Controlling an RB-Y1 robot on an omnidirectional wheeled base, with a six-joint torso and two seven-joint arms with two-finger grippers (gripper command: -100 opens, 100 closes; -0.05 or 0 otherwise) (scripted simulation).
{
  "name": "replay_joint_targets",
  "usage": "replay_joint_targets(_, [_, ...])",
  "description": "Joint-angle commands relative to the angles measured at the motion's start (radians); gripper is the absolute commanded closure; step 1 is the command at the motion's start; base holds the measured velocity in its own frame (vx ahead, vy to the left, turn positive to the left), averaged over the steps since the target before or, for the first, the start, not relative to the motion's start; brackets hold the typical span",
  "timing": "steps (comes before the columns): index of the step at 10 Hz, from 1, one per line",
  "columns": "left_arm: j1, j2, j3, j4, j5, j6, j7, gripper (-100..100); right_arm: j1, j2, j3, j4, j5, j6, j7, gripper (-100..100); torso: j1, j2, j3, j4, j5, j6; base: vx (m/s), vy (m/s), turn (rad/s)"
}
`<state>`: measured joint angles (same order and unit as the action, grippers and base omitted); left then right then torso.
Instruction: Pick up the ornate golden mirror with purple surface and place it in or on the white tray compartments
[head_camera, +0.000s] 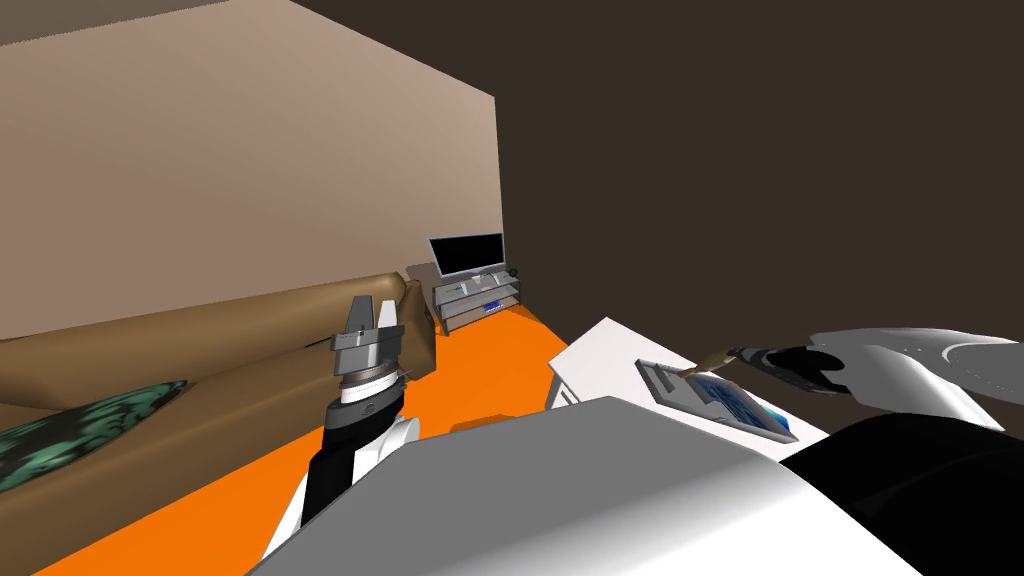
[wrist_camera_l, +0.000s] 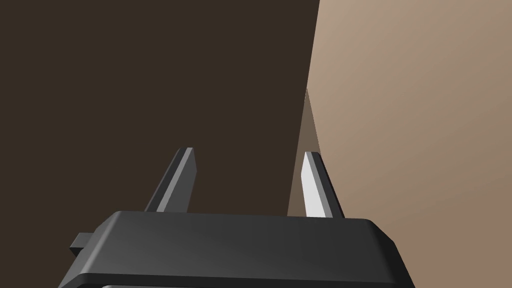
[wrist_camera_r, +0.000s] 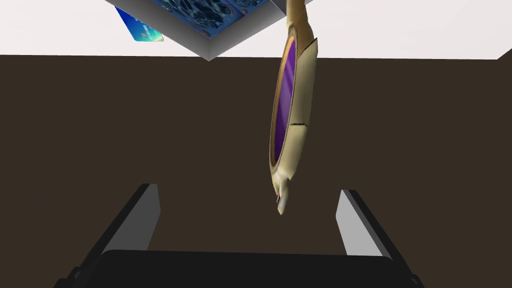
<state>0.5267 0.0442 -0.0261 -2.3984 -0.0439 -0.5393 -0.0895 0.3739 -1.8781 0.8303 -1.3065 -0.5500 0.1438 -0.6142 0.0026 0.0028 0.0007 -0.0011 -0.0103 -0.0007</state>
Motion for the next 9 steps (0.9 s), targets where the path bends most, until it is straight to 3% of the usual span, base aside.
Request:
replay_joint_targets(1, [0.000,0.000,0.000,0.000,0.000,0.000,0.000,0,-0.008,-0.043,0.015,-0.032,-0.023,0.000,-0.008,-100,0.000,0.000,0.000,0.000,0.000,0.000,-0.027,-0.012,0.005])
replay_joint_targets(3, [0.000,0.000,0.000,0.000,0.000,0.000,0.000,0,-0.009,-0.066,0.022,-0.048,-0.031,-0.002,-0.017,-100,0.000,0.001,0.000,0.000,0.000,0.000,-0.021,-0.013,0.004])
replay_joint_targets(4, [0.000,0.000,0.000,0.000,0.000,0.000,0.000,0,-0.009,-0.112,0.034,-0.079,-0.047,-0.006,-0.034,-100,0.000,0.000,0.000,0.000,-0.001,0.000,-0.017,-0.011,0.002])
replay_joint_targets(5, [0.000,0.000,0.000,0.000,0.000,0.000,0.000,0,-0.009,-0.112,0.034,-0.079,-0.037,-0.006,-0.034,-100,0.000,0.000,0.000,0.000,0.000,0.000,-0.017,-0.009,0.003])
replay_joint_targets(7, [0.000,0.000,0.000,0.000,0.000,0.000,0.000,0,-0.009,-0.159,0.047,-0.110,-0.063,-0.010,-0.051,-100,0.000,0.000,0.000,0.000,0.000,0.000,-0.017,-0.009,0.003])
replay_joint_targets(8, [0.000,0.000,0.000,0.000,0.000,0.000,0.000,0,0.002,-0.144,0.029,-0.099,-0.075,-0.008,-0.026,-100,0.000,0.000,0.000,0.000,0.000,0.000,-0.008,-0.005,0.003])
replay_joint_targets(9, [0.000,0.000,0.000,0.000,0.000,0.000,0.000,0,0.003,-0.147,0.029,-0.101,-0.077,-0.008,-0.026,0,0.000,0.000,0.000,0.000,-0.001,0.000,0.000,0.000,0.000])
